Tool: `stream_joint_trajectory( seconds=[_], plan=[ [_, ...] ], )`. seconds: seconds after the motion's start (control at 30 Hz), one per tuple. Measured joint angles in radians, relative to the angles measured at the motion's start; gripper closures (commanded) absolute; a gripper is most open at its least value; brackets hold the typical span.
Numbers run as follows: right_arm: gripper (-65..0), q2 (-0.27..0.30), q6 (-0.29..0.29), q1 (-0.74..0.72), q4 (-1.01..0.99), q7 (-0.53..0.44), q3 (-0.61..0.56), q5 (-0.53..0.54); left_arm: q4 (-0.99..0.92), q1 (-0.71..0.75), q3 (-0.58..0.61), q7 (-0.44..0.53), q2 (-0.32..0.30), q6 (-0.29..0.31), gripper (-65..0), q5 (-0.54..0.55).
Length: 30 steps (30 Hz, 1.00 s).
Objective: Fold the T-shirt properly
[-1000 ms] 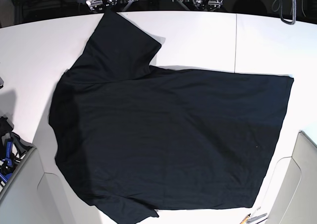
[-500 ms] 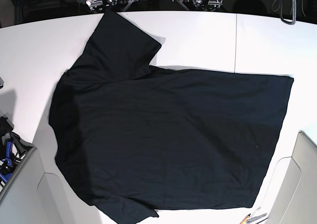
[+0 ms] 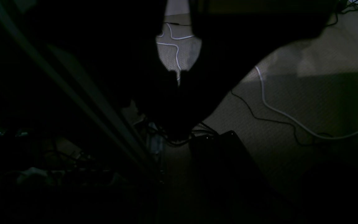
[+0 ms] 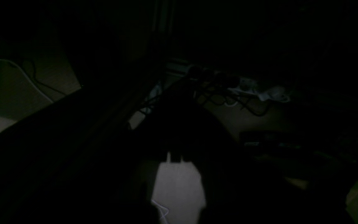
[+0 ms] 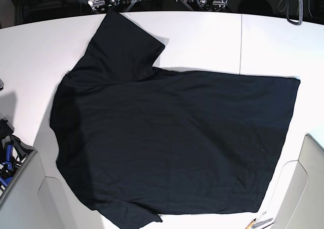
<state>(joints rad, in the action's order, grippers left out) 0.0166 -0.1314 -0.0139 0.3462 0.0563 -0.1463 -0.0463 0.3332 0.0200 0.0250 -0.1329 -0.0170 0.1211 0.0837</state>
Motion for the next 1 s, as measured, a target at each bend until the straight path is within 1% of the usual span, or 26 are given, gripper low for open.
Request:
stream_joint_trajectory(
  seconds=[0.13,0.3,0.37,0.47,0.63,0.7,0.83,0.9,1.0],
  plan=[
    [0.0,0.0,0.0,0.0,0.0,0.0,0.0,0.0,0.0,0.008,0.0,0.002,-0.002,0.0,0.0,0.0],
    [0.0,0.003,0.0,0.01,0.003,-0.004,0.0,0.0,0.0,0.03,0.0,0.002,-0.024,0.002,0.0,0.003],
    [0.0,0.006,-0.001,0.033,0.017,-0.032,0.0,-0.001,0.001,0.044,0.0,0.003,-0.036,0.003,0.0,0.003],
    [0.0,0.019,-0.003,0.085,0.051,-0.088,0.0,-0.001,0.002,0.069,0.0,0.03,-0.055,0.002,0.0,0.003],
    [0.0,0.056,-0.005,0.178,0.143,-0.12,-0.001,-0.002,0.023,0.132,0.0,0.084,-0.101,0.014,0.0,0.016],
    [0.0,0.078,-0.002,0.216,0.193,-0.155,-0.001,0.0,0.064,0.166,0.0,0.108,-0.127,0.051,0.0,0.036],
    [0.0,0.117,-0.002,0.289,0.277,-0.227,-0.001,0.002,0.177,0.255,0.0,0.112,-0.169,0.106,0.0,0.103],
    [0.0,0.136,-0.004,0.327,0.318,-0.227,-0.001,0.006,0.243,0.304,0.001,0.111,-0.187,0.109,0.0,0.13],
    [0.0,0.164,-0.002,0.393,0.381,-0.226,-0.002,0.061,0.338,0.38,0.001,0.112,-0.216,0.107,0.0,0.146]
  ],
)
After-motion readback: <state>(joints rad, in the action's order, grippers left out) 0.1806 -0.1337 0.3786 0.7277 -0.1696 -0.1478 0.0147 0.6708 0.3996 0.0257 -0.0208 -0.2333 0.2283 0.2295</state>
